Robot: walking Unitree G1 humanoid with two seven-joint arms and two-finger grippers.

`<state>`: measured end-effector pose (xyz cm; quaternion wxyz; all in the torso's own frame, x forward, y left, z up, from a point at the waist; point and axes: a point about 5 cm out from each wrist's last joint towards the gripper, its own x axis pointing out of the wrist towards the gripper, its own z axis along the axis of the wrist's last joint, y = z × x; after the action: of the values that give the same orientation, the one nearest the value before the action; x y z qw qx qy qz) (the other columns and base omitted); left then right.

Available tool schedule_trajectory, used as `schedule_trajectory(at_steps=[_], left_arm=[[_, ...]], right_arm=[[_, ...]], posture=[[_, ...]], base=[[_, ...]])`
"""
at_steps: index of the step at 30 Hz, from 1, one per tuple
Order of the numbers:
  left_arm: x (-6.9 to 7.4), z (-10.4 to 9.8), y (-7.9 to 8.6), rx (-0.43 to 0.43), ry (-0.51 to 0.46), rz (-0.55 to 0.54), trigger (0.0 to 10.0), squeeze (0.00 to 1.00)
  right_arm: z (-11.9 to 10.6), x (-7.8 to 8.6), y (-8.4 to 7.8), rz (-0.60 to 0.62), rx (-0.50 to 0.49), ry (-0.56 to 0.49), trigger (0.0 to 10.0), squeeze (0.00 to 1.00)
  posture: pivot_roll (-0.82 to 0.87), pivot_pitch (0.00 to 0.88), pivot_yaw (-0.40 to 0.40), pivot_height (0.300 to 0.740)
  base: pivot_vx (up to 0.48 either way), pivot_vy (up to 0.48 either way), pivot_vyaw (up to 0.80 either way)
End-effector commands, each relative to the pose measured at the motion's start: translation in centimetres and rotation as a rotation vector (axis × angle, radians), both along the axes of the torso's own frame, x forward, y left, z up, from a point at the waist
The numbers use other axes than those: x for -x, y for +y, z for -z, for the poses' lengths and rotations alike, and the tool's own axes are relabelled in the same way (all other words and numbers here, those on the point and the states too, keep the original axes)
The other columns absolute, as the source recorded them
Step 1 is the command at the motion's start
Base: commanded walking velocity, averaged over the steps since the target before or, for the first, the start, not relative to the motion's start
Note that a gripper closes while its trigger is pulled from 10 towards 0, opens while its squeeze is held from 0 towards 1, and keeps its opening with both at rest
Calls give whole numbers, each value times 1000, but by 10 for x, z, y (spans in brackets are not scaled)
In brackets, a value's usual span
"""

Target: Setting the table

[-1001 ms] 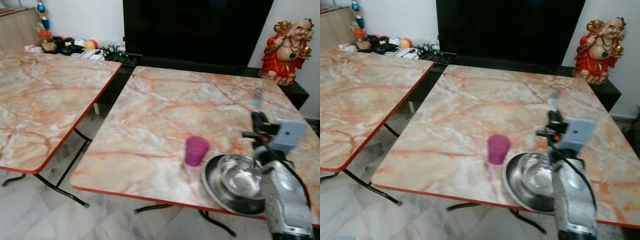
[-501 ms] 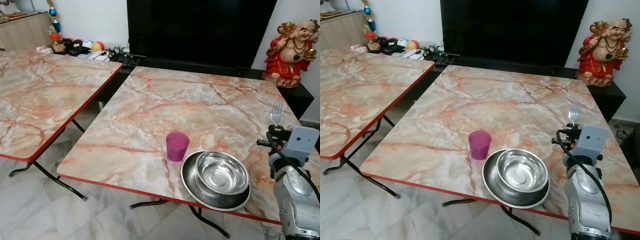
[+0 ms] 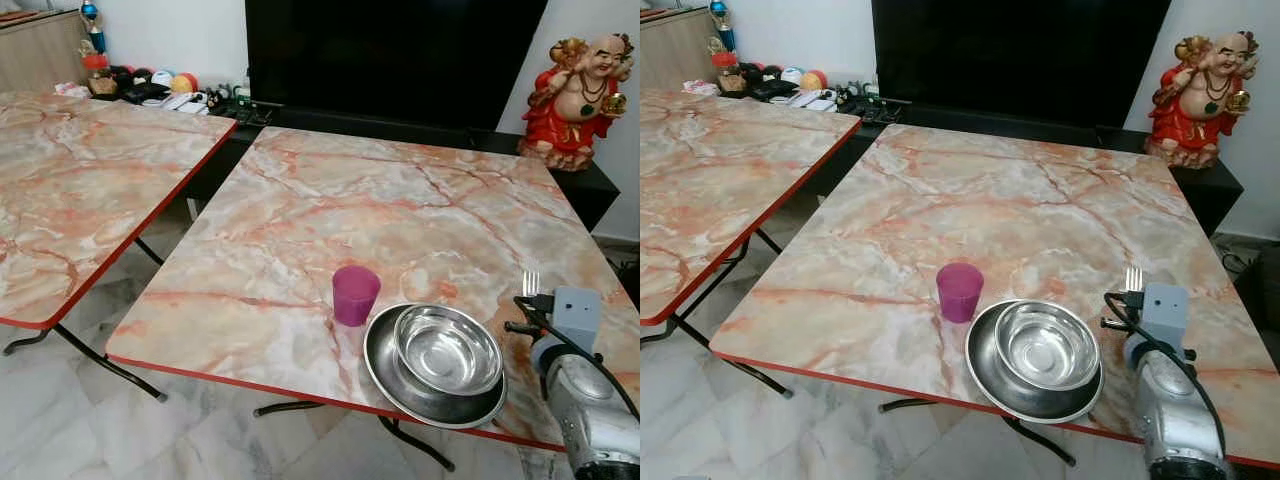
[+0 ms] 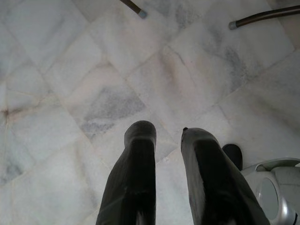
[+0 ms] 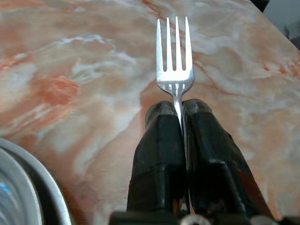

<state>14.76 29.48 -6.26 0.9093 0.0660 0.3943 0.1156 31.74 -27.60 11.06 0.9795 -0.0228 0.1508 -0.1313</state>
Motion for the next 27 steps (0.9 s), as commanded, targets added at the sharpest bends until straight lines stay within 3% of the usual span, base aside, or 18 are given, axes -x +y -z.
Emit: schedule_trajectory(at_steps=[1,17,27], left_arm=[[4,1,2,0,23,-3,10000,0],[3,0,3,3,22,3,10000,0],[3,1,1,8,24,6,10000,0]], right_arm=[[-2,-1,-4,3,7,4,10000,0],[24,2,0,-64,-6,110,10000,0],[30,3,4,-71,-46,104,10000,0]], posture=[[88,20,-36,740],[92,26,-31,740],[91,28,-34,740]], base=[[0,0,0],[0,0,0],[0,0,0]])
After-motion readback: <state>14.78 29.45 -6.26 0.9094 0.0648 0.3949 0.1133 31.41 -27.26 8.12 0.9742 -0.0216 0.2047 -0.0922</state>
